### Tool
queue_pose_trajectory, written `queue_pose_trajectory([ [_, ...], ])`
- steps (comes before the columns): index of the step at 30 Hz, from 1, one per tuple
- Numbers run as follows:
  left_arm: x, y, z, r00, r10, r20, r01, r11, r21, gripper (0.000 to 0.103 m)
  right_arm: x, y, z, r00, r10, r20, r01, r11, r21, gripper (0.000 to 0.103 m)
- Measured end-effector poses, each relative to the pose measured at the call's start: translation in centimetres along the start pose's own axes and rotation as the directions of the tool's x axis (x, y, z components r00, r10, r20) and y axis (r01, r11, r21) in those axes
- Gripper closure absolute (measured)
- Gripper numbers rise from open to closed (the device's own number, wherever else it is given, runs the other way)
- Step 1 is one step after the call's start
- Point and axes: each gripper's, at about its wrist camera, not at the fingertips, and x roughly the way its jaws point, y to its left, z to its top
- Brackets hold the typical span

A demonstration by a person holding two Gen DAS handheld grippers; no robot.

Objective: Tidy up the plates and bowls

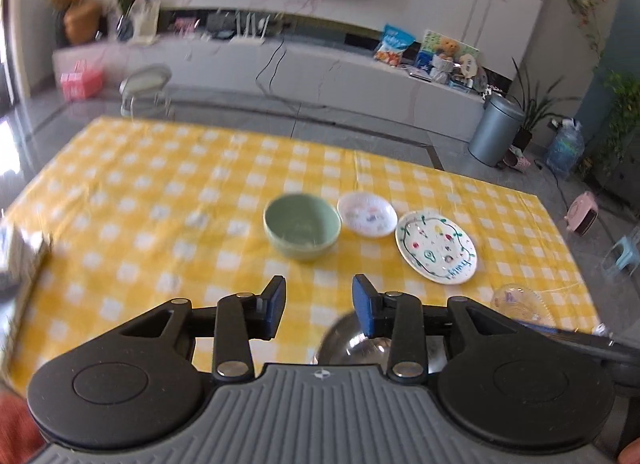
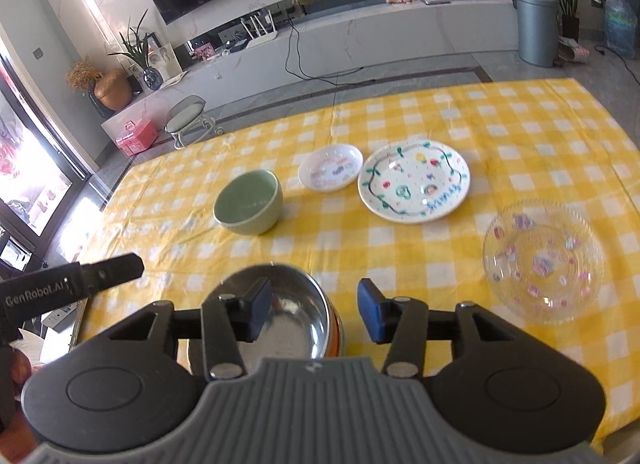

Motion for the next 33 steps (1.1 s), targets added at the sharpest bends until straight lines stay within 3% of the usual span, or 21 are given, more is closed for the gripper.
queue_pose_trajectory([
  [2,0.3,-0.1,0.7,1.000,0.022,0.016,-0.022,0.999,0.032,0.061,0.2,0.4,0.8,1.000,-0.005,0.010,0.005,1.000,-0.014,0.052],
  [6,1.5,0.2,1.7,1.000,-0.005,0.018,0.004,0.998,0.059,0.061,1.0,1.4,2.4,1.000,0.009,0.025,-0.009,1.000,-0.030,0.050],
  [9,3.1,0.8,2.4,1.000,0.022,-0.002,-0.022,0.998,0.055,0.052,2.2,2.1,3.7,0.999,0.022,0.026,-0.021,0.999,-0.043,0.046],
  [14,6.0,3.1,3.3,0.997,-0.028,-0.066,0.026,0.999,-0.028,0.041,5.3,2.7,5.5,1.000,0.027,-0.015,-0.027,0.998,-0.053,0.045],
  [18,8.5,5.1,4.1,0.991,-0.094,-0.097,0.082,0.989,-0.120,0.041,8.8,2.6,6.7,0.997,0.037,-0.070,-0.039,0.999,-0.023,0.045],
  [25,12.4,7.0,5.3,0.985,-0.133,-0.109,0.108,0.971,-0.211,0.041,14.4,2.7,8.5,0.986,0.061,-0.157,-0.054,0.997,0.048,0.046],
  [33,17.4,8.3,5.1,0.972,-0.133,-0.192,0.083,0.965,-0.249,0.051,19.5,4.2,9.8,0.969,0.051,-0.240,-0.040,0.998,0.051,0.064],
])
